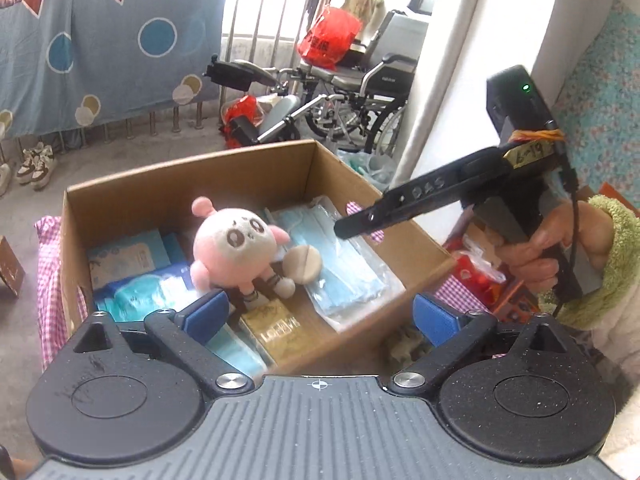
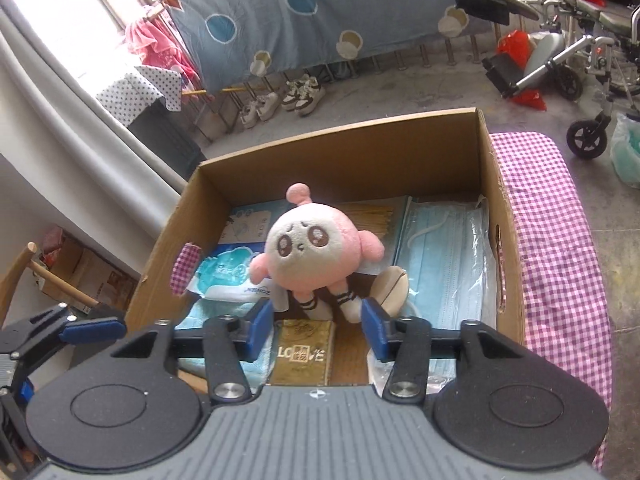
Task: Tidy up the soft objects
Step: 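Move both grippers to the white foam ring and close on it, then carry the white ring into the box and open both grippers, then withdraw both grippers and close them on the green scrunchie, then carry the green scrunchie into the box and open both grippers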
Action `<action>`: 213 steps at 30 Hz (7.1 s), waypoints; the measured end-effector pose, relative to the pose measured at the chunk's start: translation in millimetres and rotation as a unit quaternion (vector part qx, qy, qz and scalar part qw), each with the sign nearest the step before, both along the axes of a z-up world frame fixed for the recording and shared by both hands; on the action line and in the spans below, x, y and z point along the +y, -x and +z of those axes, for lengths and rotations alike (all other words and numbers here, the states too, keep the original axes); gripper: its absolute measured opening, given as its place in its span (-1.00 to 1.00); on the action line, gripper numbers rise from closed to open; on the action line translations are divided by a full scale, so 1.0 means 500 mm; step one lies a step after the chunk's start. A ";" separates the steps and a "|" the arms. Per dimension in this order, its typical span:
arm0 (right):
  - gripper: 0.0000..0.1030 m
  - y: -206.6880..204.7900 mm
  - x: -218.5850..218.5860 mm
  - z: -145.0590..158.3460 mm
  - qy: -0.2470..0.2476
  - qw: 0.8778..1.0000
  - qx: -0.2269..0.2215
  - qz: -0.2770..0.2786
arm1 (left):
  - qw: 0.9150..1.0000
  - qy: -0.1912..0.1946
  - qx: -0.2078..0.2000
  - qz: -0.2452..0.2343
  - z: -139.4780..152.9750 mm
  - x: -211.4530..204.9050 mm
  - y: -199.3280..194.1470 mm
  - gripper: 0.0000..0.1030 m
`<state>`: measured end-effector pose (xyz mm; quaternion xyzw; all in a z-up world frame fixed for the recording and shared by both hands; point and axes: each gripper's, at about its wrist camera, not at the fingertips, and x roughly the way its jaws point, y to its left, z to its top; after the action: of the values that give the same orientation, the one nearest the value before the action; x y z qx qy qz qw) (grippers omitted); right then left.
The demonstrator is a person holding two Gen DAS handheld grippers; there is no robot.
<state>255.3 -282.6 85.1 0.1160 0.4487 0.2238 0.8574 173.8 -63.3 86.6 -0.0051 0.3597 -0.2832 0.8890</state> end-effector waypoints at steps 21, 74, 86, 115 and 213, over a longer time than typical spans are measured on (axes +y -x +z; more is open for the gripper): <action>0.07 0.198 0.056 -0.218 0.001 0.999 0.045 -0.019 | 0.994 -0.102 0.025 -0.025 -0.250 -0.123 0.107 0.39; -0.54 -0.051 0.037 -0.033 0.026 0.999 0.039 0.022 | 0.997 -0.071 0.008 -0.043 -0.051 -0.122 -0.091 -0.14; -0.54 -0.191 0.033 -0.192 0.047 0.980 0.191 0.037 | 0.974 -0.076 0.206 -0.055 -0.200 -0.141 -0.247 -0.14; 0.44 0.091 -0.122 0.030 -0.092 0.994 -0.027 -0.052 | 0.995 -0.085 0.033 -0.040 0.009 -0.076 -0.051 0.92; 0.32 -0.088 0.085 -0.113 0.298 0.950 0.048 0.077 | 0.996 0.049 -0.011 0.071 -0.095 0.071 0.004 0.92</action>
<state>299.2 -240.1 28.4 -0.1685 0.5432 0.1394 0.8106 172.0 -27.9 39.4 -0.0716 0.3343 -0.2364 0.9095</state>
